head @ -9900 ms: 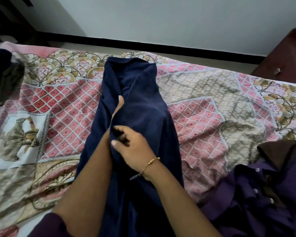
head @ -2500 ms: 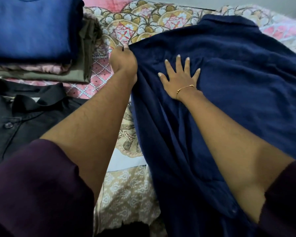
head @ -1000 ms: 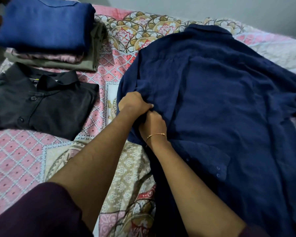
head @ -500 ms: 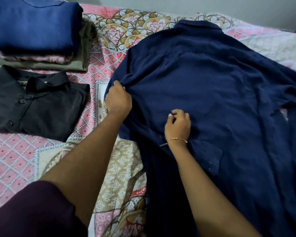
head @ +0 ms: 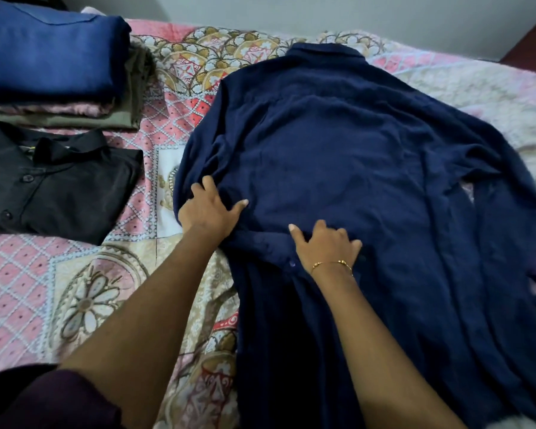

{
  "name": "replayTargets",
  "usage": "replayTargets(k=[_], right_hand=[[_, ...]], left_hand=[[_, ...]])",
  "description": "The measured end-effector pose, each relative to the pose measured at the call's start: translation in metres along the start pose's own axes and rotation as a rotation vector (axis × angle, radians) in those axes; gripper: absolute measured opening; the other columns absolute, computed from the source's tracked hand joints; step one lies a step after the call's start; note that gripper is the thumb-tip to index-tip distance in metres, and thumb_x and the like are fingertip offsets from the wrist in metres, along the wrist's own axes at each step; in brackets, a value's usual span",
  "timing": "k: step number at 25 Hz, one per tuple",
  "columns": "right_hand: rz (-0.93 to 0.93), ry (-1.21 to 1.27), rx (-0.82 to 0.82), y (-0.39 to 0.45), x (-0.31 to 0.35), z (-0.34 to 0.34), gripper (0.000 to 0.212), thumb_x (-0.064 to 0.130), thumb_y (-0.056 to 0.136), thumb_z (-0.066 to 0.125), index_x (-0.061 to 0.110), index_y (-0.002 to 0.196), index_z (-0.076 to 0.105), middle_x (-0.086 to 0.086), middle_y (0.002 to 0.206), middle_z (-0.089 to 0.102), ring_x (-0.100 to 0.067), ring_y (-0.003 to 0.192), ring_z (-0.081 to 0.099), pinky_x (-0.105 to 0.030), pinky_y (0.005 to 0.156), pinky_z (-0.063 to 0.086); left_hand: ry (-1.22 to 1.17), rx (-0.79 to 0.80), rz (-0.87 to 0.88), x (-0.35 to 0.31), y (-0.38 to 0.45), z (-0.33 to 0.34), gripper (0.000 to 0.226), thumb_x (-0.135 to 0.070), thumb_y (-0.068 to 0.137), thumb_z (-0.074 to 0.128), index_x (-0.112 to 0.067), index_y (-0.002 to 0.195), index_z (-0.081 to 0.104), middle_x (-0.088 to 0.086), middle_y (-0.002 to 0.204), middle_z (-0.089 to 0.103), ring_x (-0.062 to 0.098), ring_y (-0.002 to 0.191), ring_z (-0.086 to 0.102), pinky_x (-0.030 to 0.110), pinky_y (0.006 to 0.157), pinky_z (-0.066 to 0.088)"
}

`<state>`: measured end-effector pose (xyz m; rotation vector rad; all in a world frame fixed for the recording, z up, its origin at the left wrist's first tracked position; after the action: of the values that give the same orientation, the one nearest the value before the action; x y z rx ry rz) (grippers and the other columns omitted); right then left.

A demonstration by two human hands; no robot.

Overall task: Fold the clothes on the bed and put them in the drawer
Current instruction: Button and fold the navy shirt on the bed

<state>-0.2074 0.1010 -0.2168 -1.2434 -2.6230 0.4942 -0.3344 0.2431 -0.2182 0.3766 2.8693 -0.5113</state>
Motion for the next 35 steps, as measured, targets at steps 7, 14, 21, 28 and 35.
replayTargets(k=[7, 14, 21, 28, 35], right_hand=[[-0.6, 0.485, 0.61, -0.119, 0.052, 0.032, 0.032, 0.02, 0.093, 0.051, 0.008, 0.123, 0.055, -0.023, 0.125, 0.056, -0.038, 0.113, 0.053, -0.039, 0.094, 0.045], [-0.182, 0.691, -0.115, -0.128, -0.047, 0.04, 0.023, 0.006, 0.089, 0.048, 0.007, 0.104, 0.065, -0.016, 0.111, 0.06, -0.034, 0.105, 0.053, -0.039, 0.086, 0.041], [0.224, 0.264, -0.323, -0.124, -0.225, 0.07, 0.034, 0.013, 0.095, 0.045, 0.012, 0.129, 0.051, -0.016, 0.133, 0.039, -0.037, 0.117, 0.037, -0.047, 0.091, 0.034], [0.273, 0.159, -0.261, -0.131, -0.265, 0.079, 0.043, 0.028, 0.099, 0.038, 0.031, 0.142, 0.034, -0.011, 0.153, 0.016, -0.03, 0.137, 0.015, -0.05, 0.104, 0.023], [0.371, 0.202, -0.189, -0.116, -0.31, 0.059, 0.047, 0.028, 0.098, 0.041, 0.031, 0.144, 0.031, -0.009, 0.151, 0.015, -0.034, 0.125, 0.028, -0.045, 0.101, 0.028]], left_hand=[[0.86, 0.187, 0.142, 0.034, -0.043, -0.024, 0.034, -0.027, 0.092, 0.049, -0.021, 0.126, 0.05, 0.001, 0.126, 0.058, 0.022, 0.123, 0.05, 0.05, 0.115, 0.009], [-0.025, -0.04, -0.003, 0.022, -0.145, 0.03, 0.031, -0.018, 0.095, 0.041, 0.001, 0.116, 0.055, 0.023, 0.119, 0.054, 0.042, 0.11, 0.052, 0.045, 0.086, 0.044], [-0.077, -0.284, 0.066, 0.024, -0.214, 0.059, 0.021, -0.012, 0.093, 0.046, 0.003, 0.103, 0.058, 0.027, 0.105, 0.061, 0.044, 0.095, 0.057, 0.048, 0.078, 0.042], [-0.086, -0.27, -0.123, 0.025, -0.237, 0.065, 0.046, -0.032, 0.097, 0.043, 0.0, 0.128, 0.034, 0.027, 0.111, 0.062, 0.042, 0.104, 0.057, 0.045, 0.091, 0.033], [0.332, 0.008, -0.094, 0.057, -0.235, 0.064, 0.054, -0.054, 0.095, 0.032, -0.01, 0.116, 0.057, 0.014, 0.116, 0.064, 0.032, 0.109, 0.058, 0.038, 0.091, 0.038]])
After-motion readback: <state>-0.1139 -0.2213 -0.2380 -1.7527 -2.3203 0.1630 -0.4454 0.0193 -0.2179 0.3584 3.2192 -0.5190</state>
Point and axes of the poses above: each hand's wrist, its own y-axis towards the middle knuckle, its own z-axis out of the palm, x = y × z, the point moved 2 cm from there along y, towards the middle knuckle
